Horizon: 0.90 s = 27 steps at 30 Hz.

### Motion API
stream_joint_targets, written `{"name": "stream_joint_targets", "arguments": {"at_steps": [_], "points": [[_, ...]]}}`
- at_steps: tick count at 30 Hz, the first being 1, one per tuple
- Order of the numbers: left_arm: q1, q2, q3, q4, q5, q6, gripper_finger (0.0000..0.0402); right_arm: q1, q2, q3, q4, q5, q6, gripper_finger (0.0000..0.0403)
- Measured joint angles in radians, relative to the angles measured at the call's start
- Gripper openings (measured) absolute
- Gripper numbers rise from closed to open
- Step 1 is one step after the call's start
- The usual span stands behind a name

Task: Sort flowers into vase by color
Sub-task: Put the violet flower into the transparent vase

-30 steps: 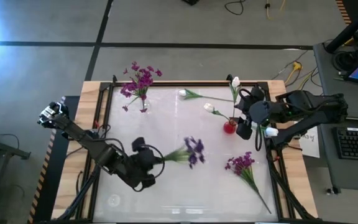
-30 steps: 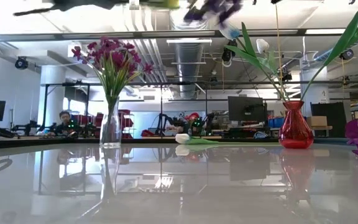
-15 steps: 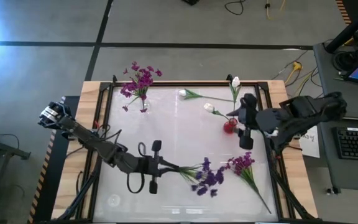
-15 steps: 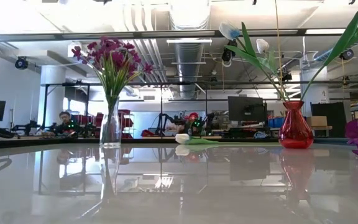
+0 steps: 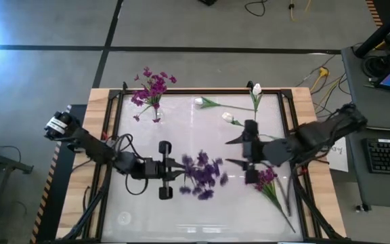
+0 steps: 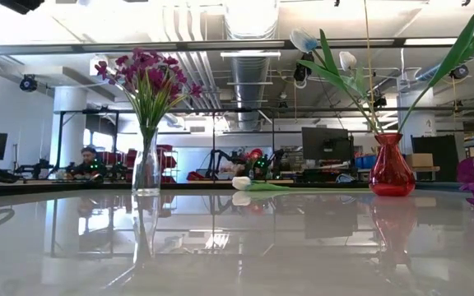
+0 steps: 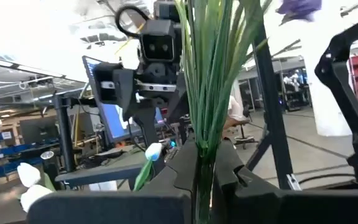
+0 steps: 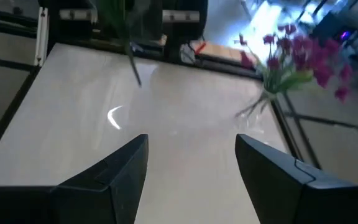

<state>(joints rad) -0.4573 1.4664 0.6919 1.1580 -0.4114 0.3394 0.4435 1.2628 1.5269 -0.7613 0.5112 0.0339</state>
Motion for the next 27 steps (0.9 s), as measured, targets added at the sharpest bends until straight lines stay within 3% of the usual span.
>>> {"name": "stream_joint_targets", "arguments": {"at_steps": [9,18,22,27], "points": [[0.037,0.062,0.035,0.017,0.0,0.02,0.0,0.0,0.136,0.0,0.279,0.014,-0.113,0.0233],[0.063,0.093,0.064,0.04,-0.001,0.03,0.0,-0.003,0.196,0.0,0.428,0.013,-0.192,0.0221],[0.069,0.093,0.069,0.042,-0.002,0.03,0.0,-0.003,0.208,0.0,0.461,0.013,-0.21,0.0197],[0.072,0.093,0.069,0.039,-0.041,0.031,0.0,-0.006,0.218,0.0,0.47,0.016,-0.227,0.0137]]}}
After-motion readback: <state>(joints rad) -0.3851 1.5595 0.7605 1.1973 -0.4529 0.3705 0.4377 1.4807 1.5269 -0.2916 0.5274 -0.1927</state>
